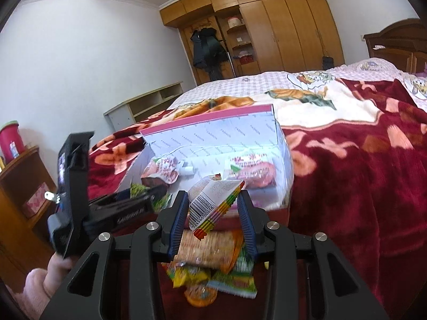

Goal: Organize snacks
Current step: 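Carry the green pea bag with the left gripper while the right gripper carries the striped packet to the box, then open both grippers to drop the pea bag and striped packet in the box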

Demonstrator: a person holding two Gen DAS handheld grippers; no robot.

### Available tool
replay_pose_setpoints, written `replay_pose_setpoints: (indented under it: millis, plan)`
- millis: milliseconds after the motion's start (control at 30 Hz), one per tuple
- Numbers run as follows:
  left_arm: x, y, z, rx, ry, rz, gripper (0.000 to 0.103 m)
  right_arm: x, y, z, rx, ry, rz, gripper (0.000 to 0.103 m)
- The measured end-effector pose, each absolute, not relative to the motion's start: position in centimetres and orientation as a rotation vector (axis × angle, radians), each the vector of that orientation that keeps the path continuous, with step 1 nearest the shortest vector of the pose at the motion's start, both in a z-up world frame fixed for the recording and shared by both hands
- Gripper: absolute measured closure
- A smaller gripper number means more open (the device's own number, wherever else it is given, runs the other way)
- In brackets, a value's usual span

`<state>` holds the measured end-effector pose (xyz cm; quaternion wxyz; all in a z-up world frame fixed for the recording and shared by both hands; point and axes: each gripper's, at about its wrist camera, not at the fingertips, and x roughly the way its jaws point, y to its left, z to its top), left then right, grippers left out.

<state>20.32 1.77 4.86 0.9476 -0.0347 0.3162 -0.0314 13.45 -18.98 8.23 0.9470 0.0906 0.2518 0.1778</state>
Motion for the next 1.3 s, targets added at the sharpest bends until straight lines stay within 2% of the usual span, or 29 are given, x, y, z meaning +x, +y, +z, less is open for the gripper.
replay_pose_setpoints:
  millis: [100,700,1000,1133,1300]
  plan:
    - [20.3,1.7,4.8,-0.074,0.643,-0.068,0.045,14.9,-18.8,8.5,0.168,0.512,0.350,0.064]
    - [20.3,1.9,4.8,-0.082,0.651,-0.073,0.045,23.4,-19.6,8.5,0.134,0.519,0.233,0.064]
    - [19.6,1.5,5.2,-0.074,0.642,-0.082,0.032,24.9,-19.7,7.2,0.136,0.556,0.211,0.063]
    - [19.3,1.5,5.2,-0.076,0.641,-0.083,0.027,25.0,-19.8,7.2,0.140,0.560,0.206,0.049]
    - [18.9,1.6,5.4,-0.086,0.634,-0.093,0.024,24.6,-19.9,7.3,0.155,0.557,0.225,0.042]
